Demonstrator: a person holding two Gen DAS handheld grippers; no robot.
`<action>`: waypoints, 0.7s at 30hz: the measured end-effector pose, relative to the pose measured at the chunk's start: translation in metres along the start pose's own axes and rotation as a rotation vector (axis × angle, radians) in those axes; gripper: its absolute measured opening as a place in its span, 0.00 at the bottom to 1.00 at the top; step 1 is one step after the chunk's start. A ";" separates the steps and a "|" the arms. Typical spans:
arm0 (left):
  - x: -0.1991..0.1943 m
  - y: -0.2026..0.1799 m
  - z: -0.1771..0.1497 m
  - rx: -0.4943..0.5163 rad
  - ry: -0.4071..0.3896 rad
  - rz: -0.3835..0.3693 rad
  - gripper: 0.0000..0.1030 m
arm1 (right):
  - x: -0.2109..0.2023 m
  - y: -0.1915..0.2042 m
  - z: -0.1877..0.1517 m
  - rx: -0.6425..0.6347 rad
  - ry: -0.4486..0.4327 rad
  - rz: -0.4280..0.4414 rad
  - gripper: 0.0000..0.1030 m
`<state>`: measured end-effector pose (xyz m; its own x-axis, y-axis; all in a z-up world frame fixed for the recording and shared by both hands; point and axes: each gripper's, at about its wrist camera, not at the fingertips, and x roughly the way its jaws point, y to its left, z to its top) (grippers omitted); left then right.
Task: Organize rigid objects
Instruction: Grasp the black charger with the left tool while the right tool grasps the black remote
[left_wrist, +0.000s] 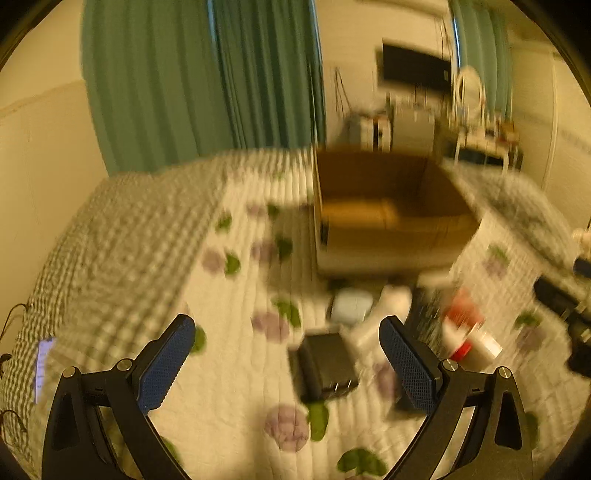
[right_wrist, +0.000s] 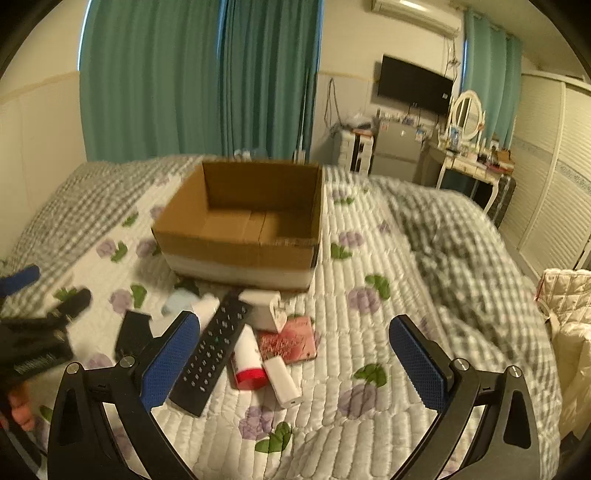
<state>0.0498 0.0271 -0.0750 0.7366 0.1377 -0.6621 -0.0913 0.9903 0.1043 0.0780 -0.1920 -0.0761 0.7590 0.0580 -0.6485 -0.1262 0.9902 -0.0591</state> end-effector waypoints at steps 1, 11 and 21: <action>0.012 -0.004 -0.006 0.011 0.038 -0.003 0.97 | 0.008 0.000 -0.003 0.002 0.021 0.008 1.00; 0.073 -0.030 -0.032 0.062 0.241 -0.034 0.60 | 0.049 0.010 -0.019 -0.013 0.145 0.050 1.00; 0.044 -0.013 -0.017 0.022 0.186 -0.112 0.38 | 0.070 0.044 -0.020 -0.081 0.216 0.038 1.00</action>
<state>0.0720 0.0204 -0.1180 0.6050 0.0293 -0.7957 0.0005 0.9993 0.0372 0.1132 -0.1471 -0.1395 0.5996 0.0584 -0.7982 -0.2100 0.9739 -0.0865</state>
